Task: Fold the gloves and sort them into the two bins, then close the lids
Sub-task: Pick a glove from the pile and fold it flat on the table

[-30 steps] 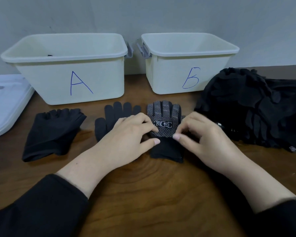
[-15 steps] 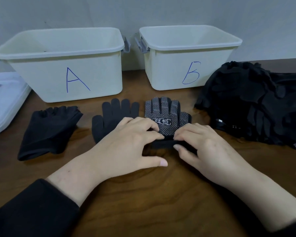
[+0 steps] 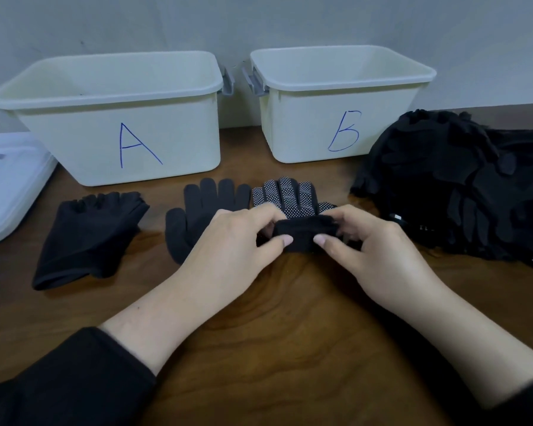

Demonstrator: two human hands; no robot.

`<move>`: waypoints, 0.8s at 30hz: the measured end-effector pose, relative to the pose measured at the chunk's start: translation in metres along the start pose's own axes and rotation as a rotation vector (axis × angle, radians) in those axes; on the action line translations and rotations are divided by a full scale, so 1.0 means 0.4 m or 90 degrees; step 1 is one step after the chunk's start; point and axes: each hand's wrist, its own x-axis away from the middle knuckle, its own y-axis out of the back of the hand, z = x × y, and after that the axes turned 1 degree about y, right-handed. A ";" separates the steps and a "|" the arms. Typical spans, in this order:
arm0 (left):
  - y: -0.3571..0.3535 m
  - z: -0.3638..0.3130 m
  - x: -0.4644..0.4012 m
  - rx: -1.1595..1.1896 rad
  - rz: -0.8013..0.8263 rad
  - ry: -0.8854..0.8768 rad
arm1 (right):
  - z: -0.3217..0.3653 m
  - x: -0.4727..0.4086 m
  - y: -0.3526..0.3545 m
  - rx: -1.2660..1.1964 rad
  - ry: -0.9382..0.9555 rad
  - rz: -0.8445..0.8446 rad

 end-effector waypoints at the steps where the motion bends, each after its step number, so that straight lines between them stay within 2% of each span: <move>1: -0.003 0.000 -0.003 0.027 -0.009 0.035 | -0.002 -0.010 -0.002 -0.013 -0.011 -0.013; 5: -0.012 0.006 -0.016 0.027 -0.023 0.082 | -0.005 -0.038 -0.015 -0.038 -0.016 -0.033; 11: -0.006 0.017 -0.030 -0.145 -0.039 -0.021 | -0.013 -0.046 -0.025 0.170 0.109 -0.047; 15: -0.010 0.052 -0.030 -0.232 0.008 -0.126 | -0.027 -0.058 -0.019 0.255 0.225 0.002; 21: 0.016 0.055 -0.021 -0.213 0.115 -0.077 | -0.039 -0.056 0.031 0.204 0.157 0.182; 24: 0.022 0.055 -0.023 -0.199 0.126 -0.072 | -0.041 -0.054 0.031 0.186 0.147 0.150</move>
